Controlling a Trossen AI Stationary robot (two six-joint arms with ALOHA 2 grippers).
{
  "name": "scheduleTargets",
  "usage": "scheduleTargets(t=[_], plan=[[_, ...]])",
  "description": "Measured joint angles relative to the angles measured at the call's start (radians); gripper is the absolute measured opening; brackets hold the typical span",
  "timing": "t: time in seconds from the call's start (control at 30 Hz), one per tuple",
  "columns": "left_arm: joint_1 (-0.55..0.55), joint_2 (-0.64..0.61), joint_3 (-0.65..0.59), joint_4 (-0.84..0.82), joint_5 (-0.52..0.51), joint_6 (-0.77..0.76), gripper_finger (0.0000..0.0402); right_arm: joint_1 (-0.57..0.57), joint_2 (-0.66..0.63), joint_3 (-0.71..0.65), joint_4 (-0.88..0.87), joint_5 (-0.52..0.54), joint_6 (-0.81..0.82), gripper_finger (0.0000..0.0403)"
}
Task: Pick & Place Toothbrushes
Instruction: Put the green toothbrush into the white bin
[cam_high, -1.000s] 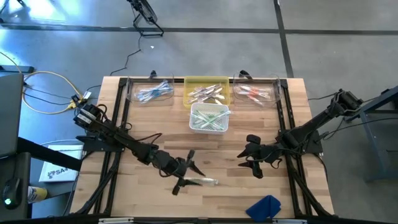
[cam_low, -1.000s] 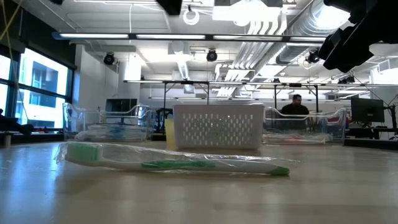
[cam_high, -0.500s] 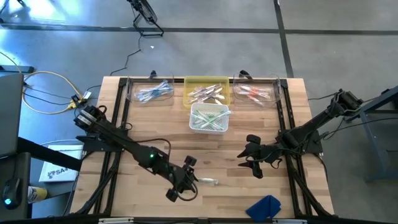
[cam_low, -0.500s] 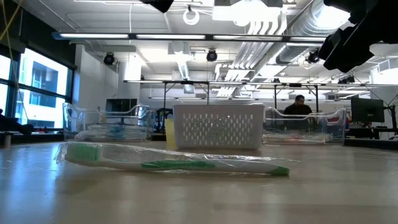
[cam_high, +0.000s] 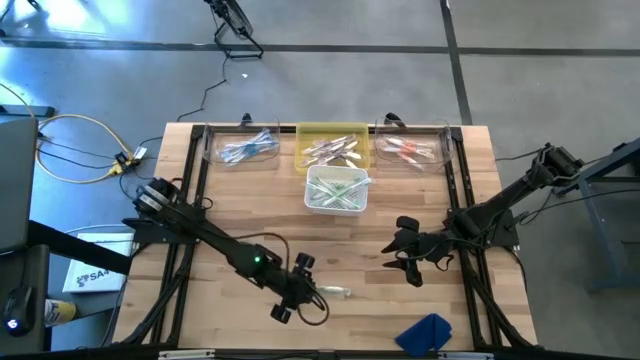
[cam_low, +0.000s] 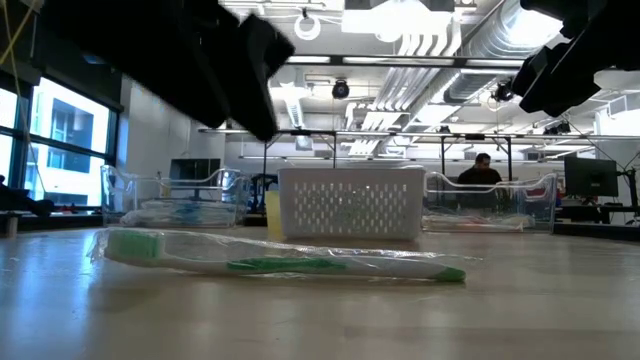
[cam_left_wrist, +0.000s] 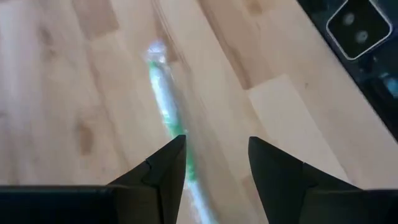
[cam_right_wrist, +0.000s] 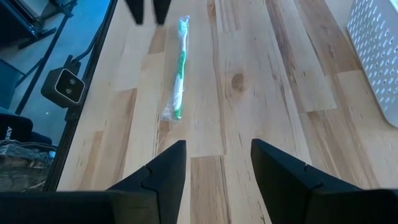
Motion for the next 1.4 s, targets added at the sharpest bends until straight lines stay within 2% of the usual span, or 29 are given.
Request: scheduleTargets(t=[0.43, 0.63, 1.4], plan=[[0.001, 0.103, 0.002, -0.013, -0.029, -0.199, 0.0168, 0.0, 0.0, 0.0, 0.0, 0.0, 0.0, 0.0174], [0.0, 0.129, 0.0, -0.035, -0.088, -0.272, 0.0168, 0.0, 0.0, 0.0, 0.0, 0.0, -0.003, 0.0174], [0.0, 0.171, 0.003, -0.021, -0.072, -0.305, 0.0167, 0.0, 0.0, 0.0, -0.003, 0.0, -0.003, 0.0174]])
